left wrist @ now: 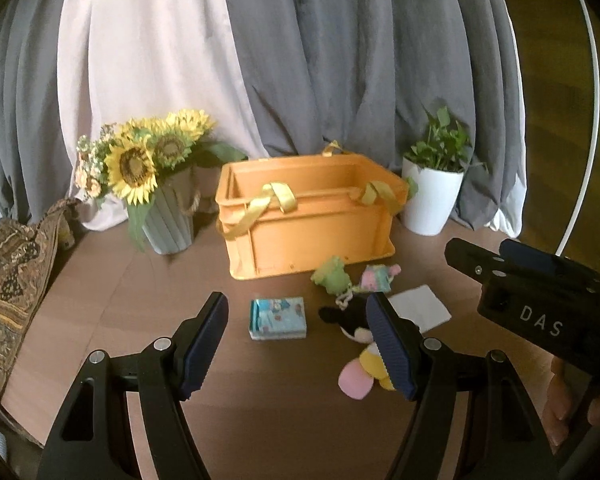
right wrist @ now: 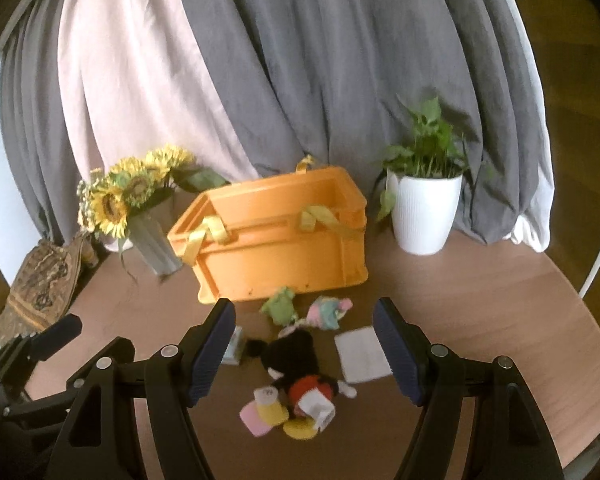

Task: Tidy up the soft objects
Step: 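Withdraw both tools from the crate back toward the remaining toys, then grasp the pink egg sponge with the left gripper while the right gripper grasps the Mickey plush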

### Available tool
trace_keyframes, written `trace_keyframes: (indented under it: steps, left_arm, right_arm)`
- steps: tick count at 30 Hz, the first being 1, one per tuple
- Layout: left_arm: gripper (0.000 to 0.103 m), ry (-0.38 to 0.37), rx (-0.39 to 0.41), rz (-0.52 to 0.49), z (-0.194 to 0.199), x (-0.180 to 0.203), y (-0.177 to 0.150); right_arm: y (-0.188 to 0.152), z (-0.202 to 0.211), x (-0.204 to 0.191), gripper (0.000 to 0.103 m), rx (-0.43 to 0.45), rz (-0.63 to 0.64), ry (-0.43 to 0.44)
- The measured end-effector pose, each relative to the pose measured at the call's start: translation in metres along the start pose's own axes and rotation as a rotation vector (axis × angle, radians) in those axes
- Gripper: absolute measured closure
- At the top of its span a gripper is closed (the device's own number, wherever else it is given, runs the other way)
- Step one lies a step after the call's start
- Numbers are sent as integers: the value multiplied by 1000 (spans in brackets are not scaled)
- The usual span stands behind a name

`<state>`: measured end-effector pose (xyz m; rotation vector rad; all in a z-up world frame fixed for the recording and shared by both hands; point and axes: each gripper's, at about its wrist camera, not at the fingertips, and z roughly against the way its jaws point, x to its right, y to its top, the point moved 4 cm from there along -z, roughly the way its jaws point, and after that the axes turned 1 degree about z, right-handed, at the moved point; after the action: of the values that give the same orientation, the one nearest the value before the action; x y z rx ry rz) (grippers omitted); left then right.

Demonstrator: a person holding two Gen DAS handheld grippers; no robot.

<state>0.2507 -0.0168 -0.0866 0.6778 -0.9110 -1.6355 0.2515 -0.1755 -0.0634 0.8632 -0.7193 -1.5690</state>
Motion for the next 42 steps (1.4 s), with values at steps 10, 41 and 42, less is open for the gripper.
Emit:
trace_keyframes:
  steps: [10,41,42]
  left_arm:
    - [32,-23,-67,-23,-13,14,-29]
    - [38,-116,-236,-111,-88,38,-82]
    - [38,-117,-236,-111,-89,38,-82]
  right_arm:
    - [-28,-12,13,31,-77,-2,8]
    - [-80,-84,22,37,-240,-17,46]
    - [-80,-86,22,37,-240,-14,46]
